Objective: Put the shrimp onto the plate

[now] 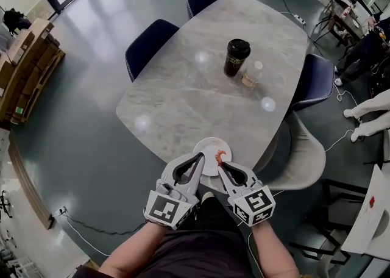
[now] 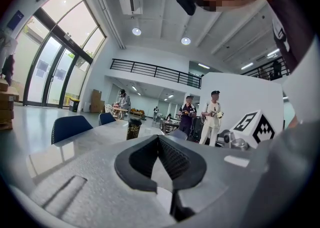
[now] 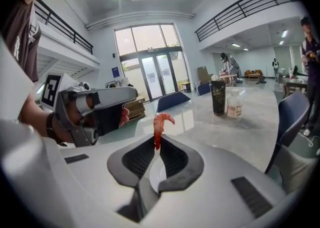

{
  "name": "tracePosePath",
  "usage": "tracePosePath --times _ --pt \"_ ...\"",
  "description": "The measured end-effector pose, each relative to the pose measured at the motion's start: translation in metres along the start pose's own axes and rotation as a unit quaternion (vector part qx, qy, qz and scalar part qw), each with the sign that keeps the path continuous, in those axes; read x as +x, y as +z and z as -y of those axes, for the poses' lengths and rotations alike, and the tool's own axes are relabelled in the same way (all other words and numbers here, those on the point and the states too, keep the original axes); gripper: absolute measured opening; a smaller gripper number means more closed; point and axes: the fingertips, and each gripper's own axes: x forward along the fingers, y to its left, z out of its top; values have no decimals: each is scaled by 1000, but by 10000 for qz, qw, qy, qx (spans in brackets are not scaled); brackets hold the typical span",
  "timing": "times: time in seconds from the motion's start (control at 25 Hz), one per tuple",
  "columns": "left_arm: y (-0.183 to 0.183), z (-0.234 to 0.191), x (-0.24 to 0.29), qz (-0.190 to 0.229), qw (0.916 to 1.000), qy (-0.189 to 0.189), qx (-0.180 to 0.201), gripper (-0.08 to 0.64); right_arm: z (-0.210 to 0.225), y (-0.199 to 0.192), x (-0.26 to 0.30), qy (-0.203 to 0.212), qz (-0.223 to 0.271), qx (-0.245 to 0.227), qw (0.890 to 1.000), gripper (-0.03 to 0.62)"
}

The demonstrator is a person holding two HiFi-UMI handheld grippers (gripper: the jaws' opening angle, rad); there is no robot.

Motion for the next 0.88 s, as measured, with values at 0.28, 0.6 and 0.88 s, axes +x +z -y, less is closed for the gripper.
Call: tracePosePath --times 0.28,0.6,0.88 --pt "-36 -20 10 -143 9998 59 -97 8 12 -39 36 -108 -745 -560 9956 37" --pt "-66 -30 21 -311 9994 58 -130 8 25 -83 63 -309 -1549 -1058 9818 37" --pt "-74 -35 27 -374 9992 69 -87 8 34 -105 76 -370 -2180 -1473 9641 37"
